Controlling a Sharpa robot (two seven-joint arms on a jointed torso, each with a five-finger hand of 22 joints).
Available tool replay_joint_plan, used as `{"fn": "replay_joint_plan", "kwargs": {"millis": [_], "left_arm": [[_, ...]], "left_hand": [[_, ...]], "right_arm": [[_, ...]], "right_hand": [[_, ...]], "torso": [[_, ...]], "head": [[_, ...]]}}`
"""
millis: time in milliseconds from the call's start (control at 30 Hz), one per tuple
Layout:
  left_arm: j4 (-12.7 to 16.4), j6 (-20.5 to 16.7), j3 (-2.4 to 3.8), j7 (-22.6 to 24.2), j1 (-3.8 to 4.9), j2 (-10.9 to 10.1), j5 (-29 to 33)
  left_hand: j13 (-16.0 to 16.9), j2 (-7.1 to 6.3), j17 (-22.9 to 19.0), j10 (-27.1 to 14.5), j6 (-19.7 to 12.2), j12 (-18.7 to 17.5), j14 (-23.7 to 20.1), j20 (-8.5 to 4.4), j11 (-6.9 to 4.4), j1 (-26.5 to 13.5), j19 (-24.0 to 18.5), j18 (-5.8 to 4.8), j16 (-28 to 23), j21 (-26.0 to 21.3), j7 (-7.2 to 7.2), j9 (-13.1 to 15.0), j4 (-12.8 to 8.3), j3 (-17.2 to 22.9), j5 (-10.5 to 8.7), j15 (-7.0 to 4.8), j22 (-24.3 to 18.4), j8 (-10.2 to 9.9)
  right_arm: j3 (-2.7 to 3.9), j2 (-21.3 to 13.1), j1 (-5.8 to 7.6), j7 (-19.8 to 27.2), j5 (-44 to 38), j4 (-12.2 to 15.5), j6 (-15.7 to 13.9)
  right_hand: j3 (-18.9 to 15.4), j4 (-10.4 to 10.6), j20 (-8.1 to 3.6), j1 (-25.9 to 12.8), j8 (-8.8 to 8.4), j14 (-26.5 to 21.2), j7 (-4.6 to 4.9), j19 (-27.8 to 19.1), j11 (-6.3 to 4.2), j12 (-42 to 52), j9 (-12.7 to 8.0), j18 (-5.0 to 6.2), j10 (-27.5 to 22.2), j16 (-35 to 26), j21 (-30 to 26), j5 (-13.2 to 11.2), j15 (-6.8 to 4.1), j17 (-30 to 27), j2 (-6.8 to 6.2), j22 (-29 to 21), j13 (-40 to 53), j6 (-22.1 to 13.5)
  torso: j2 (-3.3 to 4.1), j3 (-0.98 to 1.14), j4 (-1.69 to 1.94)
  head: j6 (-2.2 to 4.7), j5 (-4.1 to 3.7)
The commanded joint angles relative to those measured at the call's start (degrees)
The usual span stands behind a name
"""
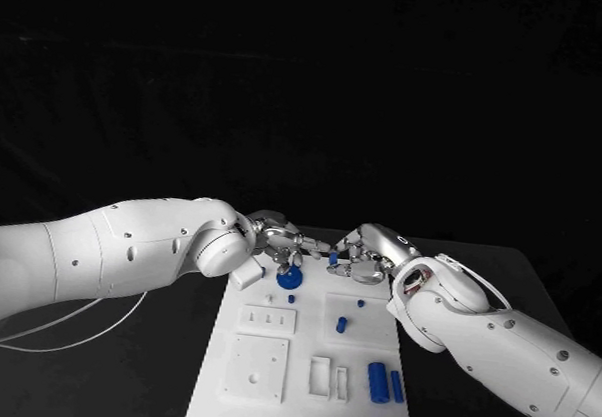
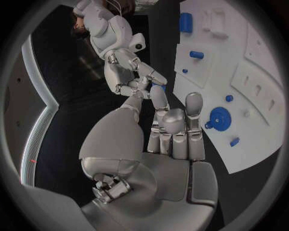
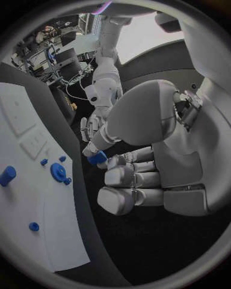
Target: Assemble the parts on the task board
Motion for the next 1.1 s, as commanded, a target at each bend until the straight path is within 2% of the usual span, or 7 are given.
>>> {"fn": "replay_joint_plan", "kwargs": {"millis": [33,233,300,433,633,867,1100], "left_arm": [[-0.08,1.43,0.03,-2.63,0.06,0.49,-3.89],[-0.15,1.33,0.03,-3.46,0.02,1.05,-5.2],[-0.18,1.25,0.02,-3.57,0.01,1.18,-5.38],[-0.24,1.04,0.03,-3.75,-0.01,1.37,-5.55],[-0.4,0.86,0.03,-3.94,-0.02,1.59,-5.61],[-0.84,0.91,0.03,-4.25,-0.08,2.04,-5.63],[-1.44,1.22,0.03,-4.79,-0.25,2.42,-5.95]], "left_hand": [[0.09,-0.55,-0.23,0.47,-0.29,0.26,-0.36,-0.1,-0.3,-0.06,0.15,0.31,0.28,-0.87,-0.1,2.5,0.84,0.18,0.03,-0.07,0.85,-0.36],[0.05,-1.13,-0.97,0.31,-0.37,0.12,-0.57,-0.03,-0.23,-0.34,0.33,0.27,0.02,-1.6,-0.11,3.33,1.73,0.27,-1.43,0.03,1.75,-0.12],[0.0,-1.34,-1.24,0.28,-0.43,0.05,-0.64,0.0,-0.2,-0.51,0.4,0.27,-0.09,-1.84,-0.07,3.48,2.17,0.34,-2.59,0.06,2.06,-0.12],[-0.06,-1.73,-1.45,0.28,-0.51,-0.03,-0.65,0.03,-0.18,-0.78,0.52,0.27,-0.11,-2.32,-0.05,3.68,2.95,0.54,-3.59,0.08,2.6,-0.12],[-0.1,-1.94,-1.76,0.31,-0.55,-0.08,-0.72,0.04,-0.15,-0.8,0.65,0.26,-0.22,-2.74,-0.05,3.81,3.44,0.62,-4.1,0.09,3.13,-0.13],[-0.13,-1.92,-1.89,0.28,-0.65,-0.14,-0.77,0.05,-0.13,-1.06,0.72,0.25,-0.27,-2.99,-0.03,3.82,3.85,0.67,-4.28,0.1,3.41,-0.15],[-0.1,-1.59,-2.1,0.3,-0.73,-0.1,-0.8,0.07,-0.11,-0.94,1.6,0.16,-0.07,-5.4,-0.04,3.52,3.7,0.67,-4.37,0.15,6.76,-0.1]], "right_arm": [[-0.06,0.29,0.02,-3.49,-2.02,0.48,-0.63],[-0.18,0.61,0.04,-4.46,-2.25,0.95,-0.72],[-0.25,0.72,0.04,-4.61,-2.28,1.12,-0.56],[-0.61,0.91,0.04,-4.82,-2.32,1.46,-0.09],[-1.35,1.08,0.05,-5.04,-2.33,1.89,0.26],[-1.62,1.17,0.05,-5.2,-2.38,2.29,0.4],[-1.69,1.26,0.05,-5.44,-2.44,2.71,0.18]], "right_hand": [[0.66,0.03,-0.41,0.08,0.2,0.08,0.14,1.35,-0.11,-0.16,0.05,-0.45,0.0,0.07,-0.2,0.22,-0.5,-0.02,-0.69,6.56,-0.03,0.03],[1.3,0.18,-0.41,0.06,0.19,0.05,0.15,1.35,-0.13,-0.19,0.05,-0.45,0.0,-0.01,-0.27,0.35,-0.5,-0.08,-0.9,6.55,-0.08,0.04],[1.3,0.18,-0.41,0.06,0.19,0.05,0.15,1.35,-0.13,-0.19,0.05,-0.45,0.0,-0.01,-0.27,0.35,-0.5,-0.08,-0.9,6.55,-0.08,0.04],[1.44,0.27,-0.42,0.04,0.21,0.07,0.12,1.39,-0.14,-0.11,0.06,-0.46,0.08,0.01,-0.12,0.33,-0.51,-0.07,-1.02,6.59,-0.01,0.11],[1.44,0.27,-0.42,0.04,0.21,0.07,0.12,1.39,-0.14,-0.11,0.06,-0.46,0.08,0.01,-0.12,0.33,-0.51,-0.07,-1.02,6.59,-0.01,0.11],[1.46,0.41,-0.42,-0.02,0.21,0.05,0.12,1.39,-0.14,-0.11,0.06,-0.46,0.05,-0.02,-0.15,0.35,-0.51,-0.1,-1.03,6.58,0.0,0.11],[1.45,0.52,-0.43,-0.06,0.2,0.05,0.11,1.38,-0.15,-0.12,0.05,-0.45,0.02,-0.03,-0.3,0.44,-0.52,-0.12,-1.05,6.55,-0.02,0.1]], "torso": [[0.07,-0.04,-0.02],[0.08,-0.1,0.06],[0.1,-0.13,0.08],[0.13,-0.14,0.1],[0.14,-0.13,0.09],[0.23,-0.09,0.12],[0.25,0.02,0.12]], "head": [[-0.17,-0.17],[-0.23,-0.35],[-0.22,-0.39],[-0.2,-0.43],[-0.21,-0.44],[-0.21,-0.53],[-0.37,-0.63]]}}
